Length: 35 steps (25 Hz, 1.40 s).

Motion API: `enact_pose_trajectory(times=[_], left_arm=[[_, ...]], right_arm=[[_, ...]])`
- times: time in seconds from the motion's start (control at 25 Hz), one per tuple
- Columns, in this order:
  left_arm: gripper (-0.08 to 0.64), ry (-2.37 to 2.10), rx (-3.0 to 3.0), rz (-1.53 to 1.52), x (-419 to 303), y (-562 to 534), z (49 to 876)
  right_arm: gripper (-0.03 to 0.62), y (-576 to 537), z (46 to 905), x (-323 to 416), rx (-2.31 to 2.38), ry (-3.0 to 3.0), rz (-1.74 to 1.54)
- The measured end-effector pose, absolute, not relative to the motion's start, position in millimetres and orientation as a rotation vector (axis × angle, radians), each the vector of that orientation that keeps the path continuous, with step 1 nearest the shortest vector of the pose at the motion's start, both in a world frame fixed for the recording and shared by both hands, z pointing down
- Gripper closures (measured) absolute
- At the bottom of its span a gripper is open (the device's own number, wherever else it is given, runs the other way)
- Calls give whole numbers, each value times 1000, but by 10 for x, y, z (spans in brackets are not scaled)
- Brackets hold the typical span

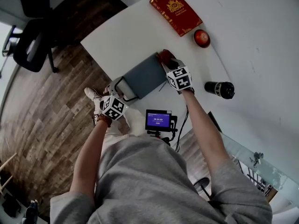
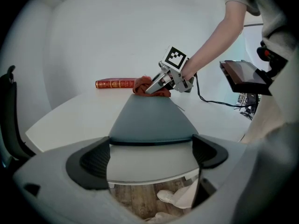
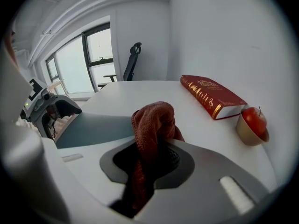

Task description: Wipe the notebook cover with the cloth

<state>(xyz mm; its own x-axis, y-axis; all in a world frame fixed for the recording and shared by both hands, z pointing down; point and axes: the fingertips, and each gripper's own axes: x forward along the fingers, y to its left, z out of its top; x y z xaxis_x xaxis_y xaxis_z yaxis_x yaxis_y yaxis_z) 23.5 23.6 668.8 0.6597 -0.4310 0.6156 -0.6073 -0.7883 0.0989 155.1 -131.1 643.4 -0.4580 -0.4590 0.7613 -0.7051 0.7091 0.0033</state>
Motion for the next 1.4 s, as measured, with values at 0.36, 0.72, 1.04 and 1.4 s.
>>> enact_pose_trajectory(times=[0.36,0.72,1.04,1.4], left_arm=[[18,-843,2588,842,238,249,6676],[18,-848,2586,840,247,232,6698],[18,-846,2584,844,249,233,6704],[18,-847,2583,854,253,223,6710]], right_arm=[[518,-1152,6410,1421,852,-2153,404],[518,-1072,6426,1334,852,-2174,447],[518,-927,6435,1194,820,-2188,460],[518,-753,6439,1004,768,-2203,451]])
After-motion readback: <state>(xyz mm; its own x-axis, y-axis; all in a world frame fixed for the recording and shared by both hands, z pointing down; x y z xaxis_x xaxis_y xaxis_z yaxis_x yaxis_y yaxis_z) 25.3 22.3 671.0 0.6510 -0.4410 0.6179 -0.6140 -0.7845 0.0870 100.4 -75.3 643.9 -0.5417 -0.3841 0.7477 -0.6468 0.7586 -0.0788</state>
